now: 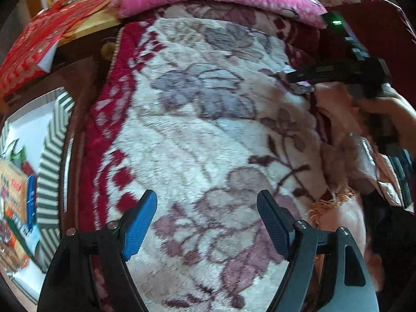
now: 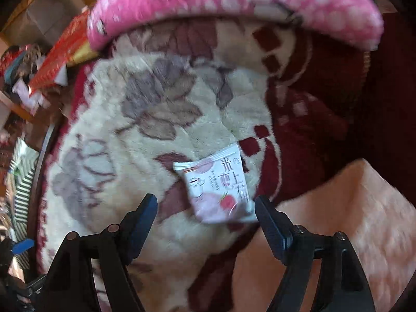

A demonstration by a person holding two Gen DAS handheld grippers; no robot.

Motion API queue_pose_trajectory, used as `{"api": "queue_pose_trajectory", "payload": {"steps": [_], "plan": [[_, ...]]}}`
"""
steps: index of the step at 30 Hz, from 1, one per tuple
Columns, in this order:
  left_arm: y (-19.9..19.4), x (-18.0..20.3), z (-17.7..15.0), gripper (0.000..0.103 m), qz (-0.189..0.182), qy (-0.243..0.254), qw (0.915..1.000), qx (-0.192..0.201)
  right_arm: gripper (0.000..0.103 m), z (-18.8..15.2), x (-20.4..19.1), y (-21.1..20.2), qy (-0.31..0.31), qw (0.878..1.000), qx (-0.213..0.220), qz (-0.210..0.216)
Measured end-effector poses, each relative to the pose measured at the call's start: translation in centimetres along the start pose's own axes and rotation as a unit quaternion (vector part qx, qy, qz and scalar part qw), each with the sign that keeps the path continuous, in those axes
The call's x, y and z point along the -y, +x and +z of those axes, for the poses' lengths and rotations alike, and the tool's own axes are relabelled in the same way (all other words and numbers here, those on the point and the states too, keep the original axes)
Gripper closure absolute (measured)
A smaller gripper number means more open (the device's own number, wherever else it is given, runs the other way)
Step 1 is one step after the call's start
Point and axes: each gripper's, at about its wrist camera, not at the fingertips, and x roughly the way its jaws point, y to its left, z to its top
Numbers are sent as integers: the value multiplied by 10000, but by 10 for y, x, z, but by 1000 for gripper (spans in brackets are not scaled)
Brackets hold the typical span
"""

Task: Organize snacks
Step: 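Grasp the clear zip bag of nuts with the left gripper while the right gripper grasps the white printed packet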

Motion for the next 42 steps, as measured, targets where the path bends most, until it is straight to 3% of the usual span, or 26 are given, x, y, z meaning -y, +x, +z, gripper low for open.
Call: {"api": "queue_pose_trajectory", "payload": {"steps": [5,6,7,9,17,22,25,30,36,39,40,41,42], "plan": [[5,21,6,25,-228,336,9992,5,24,5,4,19,-151,9998,-112,14],[5,26,7,25,-256,423,9988,9,29,6,6,20,-81,9999,-94,101],[5,31,8,25,-283,492,9984,22,47,5,9,20,35,9998,-128,165],[4,42,9,25,-359,674,9970,94,47,3,11,12,87,9998,-37,153],[12,102,11,25,-909,1500,9844,165,47,-36,14,-89,-17,9983,579,86],[28,147,15,24,-1409,2007,9694,67,47,-62,18,-142,-54,9974,723,-47],[43,160,23,23,-1626,1724,9713,-208,47,-76,23,-156,13,9969,785,-72],[63,169,37,19,-2107,802,9729,-520,47,-85,36,-168,239,9954,925,76],[103,179,45,17,-2031,-40,9749,-909,46,-89,46,-165,380,9947,929,215],[109,184,45,16,-1989,-135,9756,-917,46,-90,47,-165,414,9944,942,244],[108,186,43,22,-1950,-41,9769,-869,46,-90,48,-165,425,9942,949,264],[107,188,42,39,-1979,54,9764,-866,46,-90,48,-165,429,9941,956,269],[108,190,40,43,-2038,151,9745,-923,46,-90,48,-165,423,9941,963,272]]}}
